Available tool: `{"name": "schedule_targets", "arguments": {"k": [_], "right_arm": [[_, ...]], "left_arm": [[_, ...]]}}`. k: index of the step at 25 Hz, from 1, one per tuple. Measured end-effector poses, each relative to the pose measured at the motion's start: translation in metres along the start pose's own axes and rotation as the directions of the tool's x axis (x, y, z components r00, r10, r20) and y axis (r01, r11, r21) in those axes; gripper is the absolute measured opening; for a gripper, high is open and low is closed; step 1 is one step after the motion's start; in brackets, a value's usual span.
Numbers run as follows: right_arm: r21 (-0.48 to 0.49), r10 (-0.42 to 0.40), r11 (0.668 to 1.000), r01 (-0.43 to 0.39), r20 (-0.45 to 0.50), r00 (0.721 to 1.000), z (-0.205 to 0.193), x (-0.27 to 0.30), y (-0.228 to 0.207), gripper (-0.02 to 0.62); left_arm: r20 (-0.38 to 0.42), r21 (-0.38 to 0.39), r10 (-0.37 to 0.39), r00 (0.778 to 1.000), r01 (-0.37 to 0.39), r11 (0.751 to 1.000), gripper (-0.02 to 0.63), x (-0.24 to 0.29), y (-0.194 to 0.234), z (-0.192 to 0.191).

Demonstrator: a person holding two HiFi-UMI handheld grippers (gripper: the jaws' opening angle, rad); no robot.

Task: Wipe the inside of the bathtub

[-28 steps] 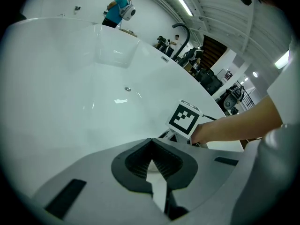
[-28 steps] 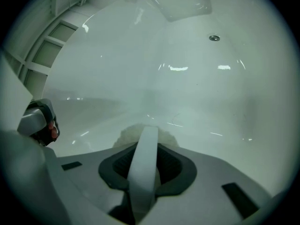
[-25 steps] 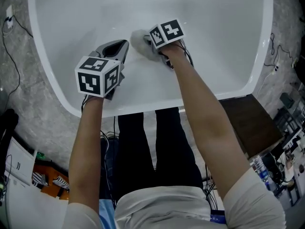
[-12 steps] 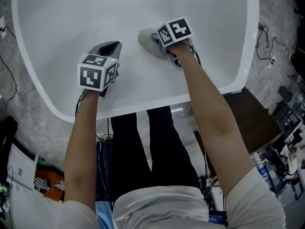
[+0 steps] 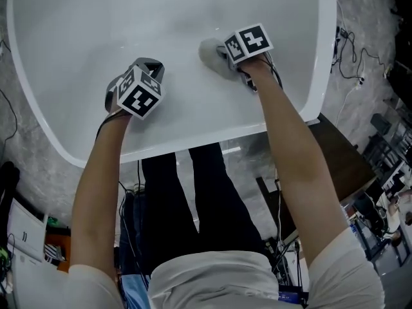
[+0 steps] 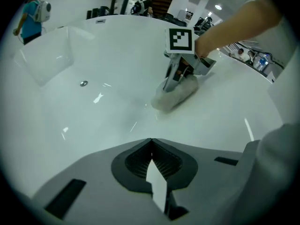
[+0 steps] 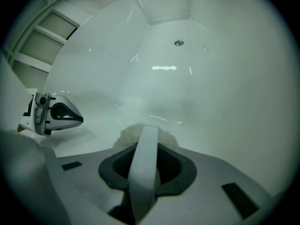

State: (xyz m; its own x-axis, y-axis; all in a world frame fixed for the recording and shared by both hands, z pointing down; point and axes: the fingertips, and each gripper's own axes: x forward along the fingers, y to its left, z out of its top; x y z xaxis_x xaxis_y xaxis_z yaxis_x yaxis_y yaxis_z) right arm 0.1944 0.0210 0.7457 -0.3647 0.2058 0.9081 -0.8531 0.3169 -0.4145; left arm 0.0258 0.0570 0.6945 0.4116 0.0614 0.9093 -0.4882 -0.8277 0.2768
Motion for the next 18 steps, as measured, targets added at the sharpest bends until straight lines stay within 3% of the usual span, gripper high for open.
{"name": "schedule_targets", "arguments": {"k": [7,12,18], "right_arm": [[-0.003,-0.052,0.999,0.052,-0.044,0.998,-0.015,-0.016,-0.04,0.092],[-0.053,-0.127,0.991,0.123,-0.097,0.987,-0.014,-0.02,-0.042,0.092],[-0.124,-0.185,0.978,0.169,-0.13,0.974,-0.013,-0.007,-0.053,0.092]], "left_arm": [[-0.034,0.186,-0.094,0.995,0.099,0.978,0.011,0.035,-0.036,0.034],[-0.004,0.226,-0.11,0.994,0.108,0.968,0.011,0.03,-0.033,0.043],[0.002,0.221,-0.099,0.995,0.096,0.971,0.011,0.039,-0.025,0.041]]}}
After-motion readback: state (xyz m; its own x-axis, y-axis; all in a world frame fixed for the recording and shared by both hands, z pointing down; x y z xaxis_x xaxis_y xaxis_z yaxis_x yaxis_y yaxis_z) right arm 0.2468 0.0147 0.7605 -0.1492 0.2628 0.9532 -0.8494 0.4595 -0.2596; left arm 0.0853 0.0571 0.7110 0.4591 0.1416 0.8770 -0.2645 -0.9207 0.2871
